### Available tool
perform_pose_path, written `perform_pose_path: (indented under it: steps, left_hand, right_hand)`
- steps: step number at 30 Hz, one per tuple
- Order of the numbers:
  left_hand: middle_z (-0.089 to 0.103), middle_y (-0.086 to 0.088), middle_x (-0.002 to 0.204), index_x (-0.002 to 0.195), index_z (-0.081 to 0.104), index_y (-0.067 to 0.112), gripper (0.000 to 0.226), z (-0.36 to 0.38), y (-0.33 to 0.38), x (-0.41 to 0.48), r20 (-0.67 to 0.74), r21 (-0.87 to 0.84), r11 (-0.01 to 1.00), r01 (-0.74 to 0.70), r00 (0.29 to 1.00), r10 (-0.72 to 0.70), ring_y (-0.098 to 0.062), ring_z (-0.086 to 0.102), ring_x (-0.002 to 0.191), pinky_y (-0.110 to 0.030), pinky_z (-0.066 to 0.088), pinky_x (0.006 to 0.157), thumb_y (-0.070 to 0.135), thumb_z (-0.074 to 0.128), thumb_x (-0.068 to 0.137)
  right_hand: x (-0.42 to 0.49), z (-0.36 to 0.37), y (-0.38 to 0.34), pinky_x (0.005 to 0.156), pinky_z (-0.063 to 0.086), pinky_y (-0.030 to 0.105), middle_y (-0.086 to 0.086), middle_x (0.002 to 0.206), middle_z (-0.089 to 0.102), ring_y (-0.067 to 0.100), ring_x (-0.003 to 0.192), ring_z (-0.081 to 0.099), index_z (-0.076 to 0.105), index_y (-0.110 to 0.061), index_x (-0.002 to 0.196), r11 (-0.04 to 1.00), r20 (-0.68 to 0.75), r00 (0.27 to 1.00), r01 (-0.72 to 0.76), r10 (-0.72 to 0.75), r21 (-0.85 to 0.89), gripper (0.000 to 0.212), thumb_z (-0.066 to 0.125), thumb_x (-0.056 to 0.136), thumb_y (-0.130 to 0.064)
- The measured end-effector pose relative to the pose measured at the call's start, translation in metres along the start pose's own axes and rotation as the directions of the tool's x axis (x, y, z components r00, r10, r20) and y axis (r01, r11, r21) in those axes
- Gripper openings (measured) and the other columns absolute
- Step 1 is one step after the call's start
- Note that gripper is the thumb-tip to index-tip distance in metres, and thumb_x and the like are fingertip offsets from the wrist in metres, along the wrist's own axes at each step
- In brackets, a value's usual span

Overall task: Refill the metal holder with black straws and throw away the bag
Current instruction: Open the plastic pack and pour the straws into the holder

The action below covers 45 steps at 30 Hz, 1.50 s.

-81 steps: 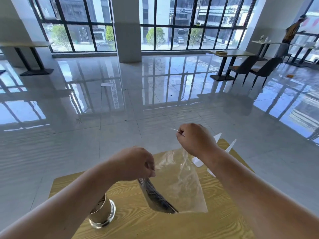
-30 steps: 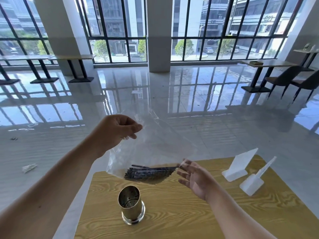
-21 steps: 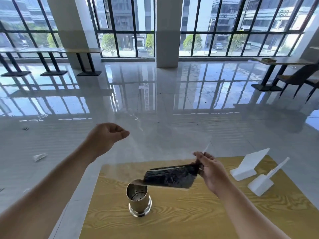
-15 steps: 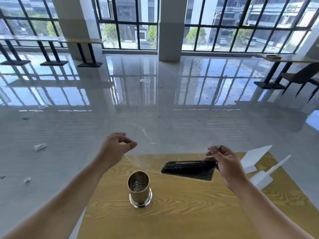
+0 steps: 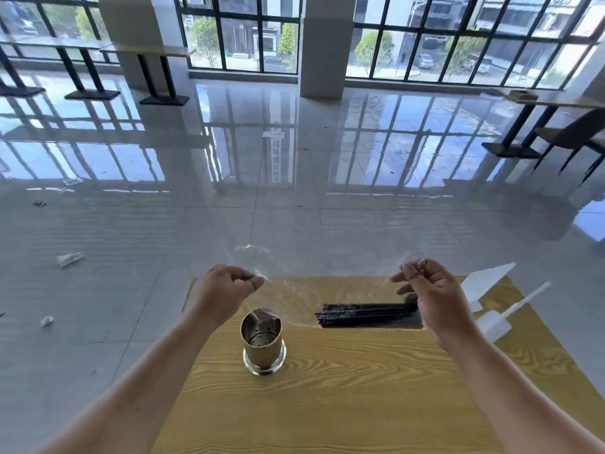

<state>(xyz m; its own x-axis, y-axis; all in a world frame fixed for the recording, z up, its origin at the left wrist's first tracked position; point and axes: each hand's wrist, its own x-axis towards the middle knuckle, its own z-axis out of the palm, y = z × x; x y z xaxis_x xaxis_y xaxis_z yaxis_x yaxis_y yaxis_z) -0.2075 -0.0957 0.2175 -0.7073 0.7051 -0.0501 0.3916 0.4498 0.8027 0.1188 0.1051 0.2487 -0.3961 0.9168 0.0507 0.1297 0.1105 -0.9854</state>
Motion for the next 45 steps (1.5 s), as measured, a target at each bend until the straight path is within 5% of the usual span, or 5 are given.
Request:
perform_pose_path:
  steps: [8, 15, 32, 35, 45]
  left_hand:
    - [0.062, 0.013, 0.052, 0.074, 0.078, 0.033, 0.039, 0.008, -0.005, 0.001, 0.087, -0.153, 0.985, 0.083, 0.994, -0.070, -0.006, 0.048, 0.045, -0.032, 0.045, 0.056, 0.069, 0.073, 0.063]
    - [0.081, -0.005, 0.109, 0.094, 0.063, 0.016, 0.019, 0.021, -0.004, 0.000, 0.262, -0.393, 0.893, 0.220, 0.957, -0.120, -0.021, 0.077, 0.090, -0.033, 0.056, 0.079, 0.028, 0.057, 0.108]
    - [0.084, -0.004, 0.093, 0.105, 0.059, 0.016, 0.020, 0.035, -0.049, 0.001, 0.174, -0.405, 0.847, 0.345, 0.938, -0.299, -0.020, 0.075, 0.068, -0.037, 0.052, 0.067, 0.033, 0.051, 0.110]
    - [0.084, -0.004, 0.091, 0.106, 0.060, 0.016, 0.020, 0.034, -0.058, -0.001, 0.169, -0.440, 0.815, 0.377, 0.926, -0.337, -0.018, 0.074, 0.066, -0.035, 0.051, 0.065, 0.033, 0.050, 0.110]
    - [0.083, -0.004, 0.093, 0.107, 0.060, 0.017, 0.022, 0.034, -0.080, -0.003, 0.171, -0.442, 0.795, 0.415, 0.909, -0.380, -0.020, 0.078, 0.073, -0.036, 0.052, 0.067, 0.036, 0.051, 0.109]
  right_hand:
    - [0.004, -0.001, 0.009, 0.068, 0.052, 0.039, 0.008, 0.092, 0.081, 0.018, 0.070, 0.068, 0.071, -0.014, 0.093, 0.999, -0.019, 0.999, -0.029, 0.028, -0.037, 0.018, 0.062, 0.107, -0.020]
    - [0.009, 0.004, 0.002, 0.065, 0.054, 0.037, 0.000, 0.089, 0.081, 0.012, 0.066, 0.068, 0.072, -0.020, 0.091, 0.989, -0.018, 0.999, 0.033, -0.036, -0.145, 0.020, 0.062, 0.107, -0.024]
    - [0.038, 0.063, -0.050, 0.064, 0.060, 0.040, -0.015, 0.080, 0.079, 0.012, 0.063, 0.070, 0.070, -0.028, 0.087, 0.909, 0.109, 0.983, 0.176, -0.145, -0.379, 0.017, 0.066, 0.104, -0.026]
    - [0.043, 0.079, -0.060, 0.068, 0.064, 0.049, -0.008, 0.076, 0.078, 0.024, 0.070, 0.073, 0.071, -0.026, 0.087, 0.888, 0.147, 0.976, 0.208, -0.161, -0.410, 0.016, 0.067, 0.103, -0.025]
    - [0.042, 0.108, -0.082, 0.066, 0.059, 0.043, -0.001, 0.078, 0.078, 0.023, 0.068, 0.070, 0.069, -0.018, 0.084, 0.825, 0.216, 0.957, 0.277, -0.192, -0.492, 0.019, 0.067, 0.101, -0.027]
